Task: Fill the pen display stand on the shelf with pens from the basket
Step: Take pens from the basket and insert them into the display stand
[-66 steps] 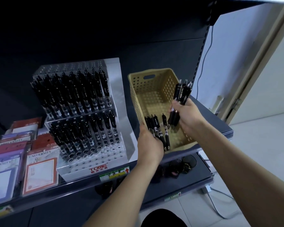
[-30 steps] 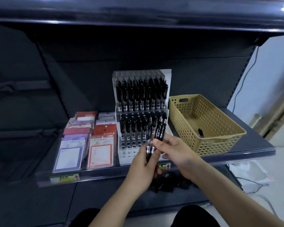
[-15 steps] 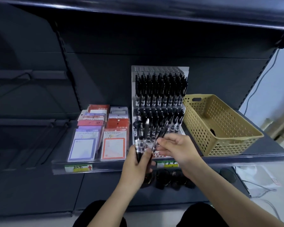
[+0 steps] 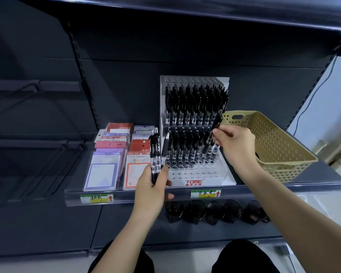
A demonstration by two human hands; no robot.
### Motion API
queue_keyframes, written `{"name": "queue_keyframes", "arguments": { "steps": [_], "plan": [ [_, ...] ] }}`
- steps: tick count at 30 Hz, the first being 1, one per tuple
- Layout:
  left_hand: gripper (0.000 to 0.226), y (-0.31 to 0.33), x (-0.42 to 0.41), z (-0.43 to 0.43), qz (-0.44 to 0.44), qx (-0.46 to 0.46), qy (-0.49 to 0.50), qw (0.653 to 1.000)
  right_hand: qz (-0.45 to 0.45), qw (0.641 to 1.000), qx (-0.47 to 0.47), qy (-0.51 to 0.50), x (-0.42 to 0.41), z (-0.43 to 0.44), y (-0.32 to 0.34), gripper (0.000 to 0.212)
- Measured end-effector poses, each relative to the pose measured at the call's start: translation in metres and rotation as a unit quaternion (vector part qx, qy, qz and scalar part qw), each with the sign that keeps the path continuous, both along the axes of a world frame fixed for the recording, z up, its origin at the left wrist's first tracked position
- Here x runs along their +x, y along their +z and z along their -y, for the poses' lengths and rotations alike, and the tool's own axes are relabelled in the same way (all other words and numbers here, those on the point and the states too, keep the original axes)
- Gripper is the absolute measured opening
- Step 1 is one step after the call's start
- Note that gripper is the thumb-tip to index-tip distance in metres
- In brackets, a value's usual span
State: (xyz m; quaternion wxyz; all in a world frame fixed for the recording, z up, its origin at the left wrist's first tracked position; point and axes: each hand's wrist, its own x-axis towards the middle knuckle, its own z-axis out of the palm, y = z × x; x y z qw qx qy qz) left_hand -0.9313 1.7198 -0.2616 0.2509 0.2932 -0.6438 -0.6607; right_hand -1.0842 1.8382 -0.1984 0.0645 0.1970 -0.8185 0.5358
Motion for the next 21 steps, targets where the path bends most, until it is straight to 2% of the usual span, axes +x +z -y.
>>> {"name": "queue_keyframes", "arguments": {
  "steps": [6,13,21],
  "plan": [
    [0.03,-0.001,-0.002,0.003,-0.03,0.014,0.017,0.999,0.021,1.0,0.013,0.016,-0.005,0.014,-0.013,0.019],
    [0.017,-0.001,-0.003,0.003,-0.051,0.03,0.014,0.998,0.047,0.996,0.064,0.041,-0.011,0.015,-0.03,0.029],
    [0.009,-0.005,-0.007,-0.002,-0.056,0.048,0.019,0.997,0.066,0.993,0.08,0.05,-0.015,0.015,-0.046,0.012]
  ]
}}
